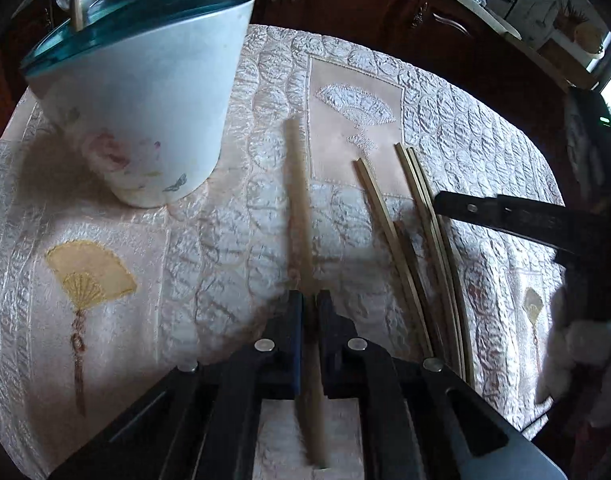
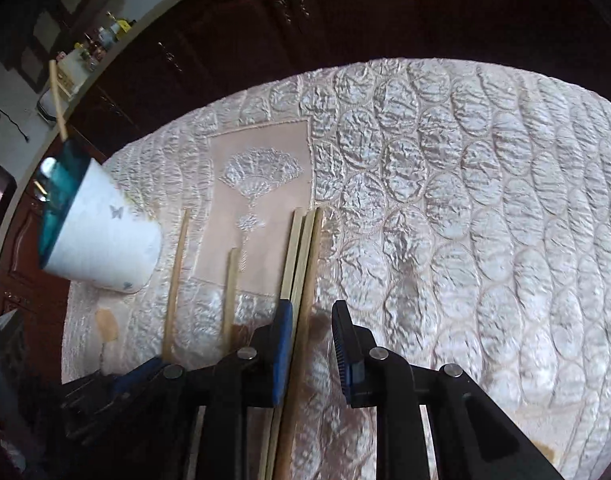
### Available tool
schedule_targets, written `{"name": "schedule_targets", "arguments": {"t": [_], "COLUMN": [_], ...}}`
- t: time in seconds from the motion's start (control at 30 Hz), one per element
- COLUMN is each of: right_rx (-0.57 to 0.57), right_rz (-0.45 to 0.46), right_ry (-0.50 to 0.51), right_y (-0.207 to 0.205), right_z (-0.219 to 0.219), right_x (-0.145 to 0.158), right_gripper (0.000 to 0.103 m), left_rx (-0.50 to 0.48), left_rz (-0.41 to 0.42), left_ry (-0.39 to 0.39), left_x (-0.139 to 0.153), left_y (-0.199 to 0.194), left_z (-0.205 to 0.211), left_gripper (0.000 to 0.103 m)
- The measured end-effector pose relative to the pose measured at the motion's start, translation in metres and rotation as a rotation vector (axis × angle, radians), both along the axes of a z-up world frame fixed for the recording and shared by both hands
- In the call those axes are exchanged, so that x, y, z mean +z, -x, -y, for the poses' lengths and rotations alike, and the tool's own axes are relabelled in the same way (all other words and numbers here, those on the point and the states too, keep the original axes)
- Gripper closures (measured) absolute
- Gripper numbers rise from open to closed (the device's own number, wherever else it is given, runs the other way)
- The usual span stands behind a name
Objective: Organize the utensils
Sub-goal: 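Close the right tool on a chopstick while the left tool grasps another chopstick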
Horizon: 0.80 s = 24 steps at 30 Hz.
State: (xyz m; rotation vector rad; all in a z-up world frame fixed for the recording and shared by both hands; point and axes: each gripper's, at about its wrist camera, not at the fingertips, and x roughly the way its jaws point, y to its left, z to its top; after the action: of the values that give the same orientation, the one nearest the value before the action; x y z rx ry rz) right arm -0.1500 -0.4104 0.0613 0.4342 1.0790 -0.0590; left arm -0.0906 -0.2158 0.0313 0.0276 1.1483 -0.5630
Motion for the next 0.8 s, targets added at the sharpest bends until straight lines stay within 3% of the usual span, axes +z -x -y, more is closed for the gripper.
{"name": "schedule_targets", "arguments": {"t": [0.27,0.47,0.57,0.63,0.8], "right_rx": [0.042,0.013,-0.01,-0.028,-0.049], "right_rz": [-0.005,-0.042,-0.028,-0.008,0.003], "right_ry": [0.081,0.145,0.074,0.015,-0.045], "right_y": [-0.016,0.008,0.015,0.015,0.003], "right_z": [-0.014,0.006,0.021,0.029,0.046], "right_x": [-0.004,0.002,0.006,0.011,0.012], "right_gripper": [0.087,0.089,0.086,0.083,0.083], "left_rx": [-0.064,-0.105,-0.116,-0.115,-0.133], "left_rz": [-0.06,-0.098,-0.043,-0.011,0.033], "left_ry": [0.011,0.022,-0.005,-0.016,-0.018], "left_x": [0.009,0.017,0.026,0.029,0.032], "left_y": [0.044,0.055,0.047,0.034,0.004], "left_z": [-0.028,-0.036,-0.034,-0.026,0.001], "left_gripper": [0.096,0.096,0.094,0.083,0.075]}}
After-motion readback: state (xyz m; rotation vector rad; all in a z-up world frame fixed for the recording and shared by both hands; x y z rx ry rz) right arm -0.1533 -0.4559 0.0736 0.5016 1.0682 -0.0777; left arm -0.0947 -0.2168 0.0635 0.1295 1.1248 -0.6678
